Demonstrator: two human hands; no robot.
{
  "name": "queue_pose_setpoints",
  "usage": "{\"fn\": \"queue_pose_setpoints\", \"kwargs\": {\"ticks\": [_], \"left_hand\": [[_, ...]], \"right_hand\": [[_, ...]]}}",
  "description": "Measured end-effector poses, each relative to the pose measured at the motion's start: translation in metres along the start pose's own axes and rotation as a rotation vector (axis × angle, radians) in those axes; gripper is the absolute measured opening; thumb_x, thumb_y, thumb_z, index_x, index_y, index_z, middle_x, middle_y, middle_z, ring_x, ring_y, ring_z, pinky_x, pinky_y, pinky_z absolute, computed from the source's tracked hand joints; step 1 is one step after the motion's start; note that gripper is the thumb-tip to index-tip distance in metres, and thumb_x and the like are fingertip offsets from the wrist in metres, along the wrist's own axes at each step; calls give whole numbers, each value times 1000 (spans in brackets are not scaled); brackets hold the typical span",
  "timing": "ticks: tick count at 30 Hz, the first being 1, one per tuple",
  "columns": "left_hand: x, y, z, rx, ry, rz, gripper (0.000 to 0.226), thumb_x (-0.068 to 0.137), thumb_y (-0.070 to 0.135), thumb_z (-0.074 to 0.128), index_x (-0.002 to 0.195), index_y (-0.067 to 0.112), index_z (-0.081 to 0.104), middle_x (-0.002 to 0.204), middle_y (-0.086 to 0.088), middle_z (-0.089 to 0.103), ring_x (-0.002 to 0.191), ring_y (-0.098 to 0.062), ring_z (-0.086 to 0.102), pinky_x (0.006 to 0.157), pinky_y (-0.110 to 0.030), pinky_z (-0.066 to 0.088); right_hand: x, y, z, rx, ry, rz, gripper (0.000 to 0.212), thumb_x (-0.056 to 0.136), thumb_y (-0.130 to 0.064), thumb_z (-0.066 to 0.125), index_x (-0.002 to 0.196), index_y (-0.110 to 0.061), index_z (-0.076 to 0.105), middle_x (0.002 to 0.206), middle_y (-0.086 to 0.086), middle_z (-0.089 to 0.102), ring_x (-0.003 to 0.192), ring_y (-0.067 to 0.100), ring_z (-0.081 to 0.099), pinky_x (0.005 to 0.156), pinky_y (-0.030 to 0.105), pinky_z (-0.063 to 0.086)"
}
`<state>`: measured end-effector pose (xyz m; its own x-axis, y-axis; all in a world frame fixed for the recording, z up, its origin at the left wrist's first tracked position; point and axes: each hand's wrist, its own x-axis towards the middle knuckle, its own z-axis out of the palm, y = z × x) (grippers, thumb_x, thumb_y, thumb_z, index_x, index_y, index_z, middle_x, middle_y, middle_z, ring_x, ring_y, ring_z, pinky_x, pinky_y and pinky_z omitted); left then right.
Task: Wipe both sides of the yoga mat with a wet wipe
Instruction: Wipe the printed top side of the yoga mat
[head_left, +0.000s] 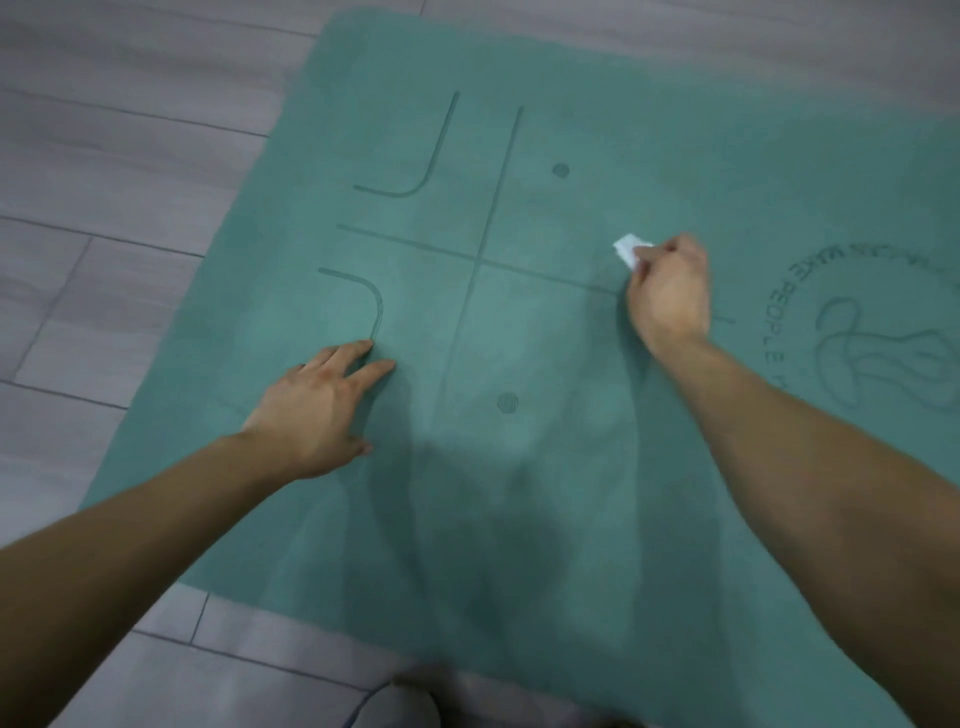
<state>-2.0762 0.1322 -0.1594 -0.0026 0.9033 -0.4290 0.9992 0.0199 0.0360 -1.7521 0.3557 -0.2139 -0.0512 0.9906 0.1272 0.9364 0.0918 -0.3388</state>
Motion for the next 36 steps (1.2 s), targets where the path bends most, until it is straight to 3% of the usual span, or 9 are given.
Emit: {"fn": "queue_pose_setpoints", "kwargs": {"ticks": [3,8,13,15,22,26,30,33,36], "left_hand": [[-18,9,8,-30,65,-32,91,74,46,83,154,32,42,157,0,37,142,-27,41,111,-46,47],[-21,18,16,-94,88,-68,90,69,36,85,151,24,49,153,-2,44,138,-30,46,105,-47,51],[-34,12,12,-67,-18,-17,97,66,57,82,152,32,43,154,2,39,140,-26,43,110,-48,48],[-40,15,15,-50,-50,-11,107,58,63,83,152,34,41,152,4,38,138,-25,43,107,-47,50],[-45,20,21,-6,-27,-13,119,46,62,91,150,35,38,151,8,35,136,-22,42,96,-46,58],[-47,27,16,-1,-20,-46,117,49,62,90,149,35,37,152,8,33,138,-21,40,93,-44,59],[-49,33,23,17,-23,-63,118,51,57,90,152,34,34,156,8,29,141,-20,36,92,-44,60],[-51,30,24,24,-2,-48,119,52,64,86,155,35,32,159,8,28,145,-19,34,96,-43,58],[-51,28,22,53,3,-43,121,51,69,84,155,37,32,161,9,28,146,-18,34,96,-43,58]], "right_hand": [[-55,-55,7,215,-44,82,24,104,-18,52,114,-3,69,104,8,60,101,19,60,87,34,46],[-174,-128,19,264,-445,-989,28,93,-13,70,120,-15,76,110,6,69,102,23,62,90,23,46],[-33,19,-13,-27,-63,36,34,102,-21,49,123,-10,74,117,17,63,107,38,63,92,34,46],[-32,24,-12,-4,27,192,35,100,-16,48,121,-4,74,112,21,58,98,43,63,92,42,50],[-206,-119,20,285,-520,-1060,37,95,-10,58,129,-17,72,114,8,66,101,31,63,88,39,54],[-94,-22,-2,99,-38,-372,36,101,-26,50,125,-22,77,109,13,68,103,38,63,92,40,51],[-56,37,-27,-9,30,175,34,101,-19,53,127,-12,74,116,20,58,105,43,61,97,41,48],[-117,-27,-5,120,12,-97,33,97,-7,61,127,-7,73,107,17,61,97,39,64,95,38,50],[-215,-97,11,249,-308,-755,45,94,-2,65,138,-9,65,116,12,65,106,31,62,104,35,45]]}}
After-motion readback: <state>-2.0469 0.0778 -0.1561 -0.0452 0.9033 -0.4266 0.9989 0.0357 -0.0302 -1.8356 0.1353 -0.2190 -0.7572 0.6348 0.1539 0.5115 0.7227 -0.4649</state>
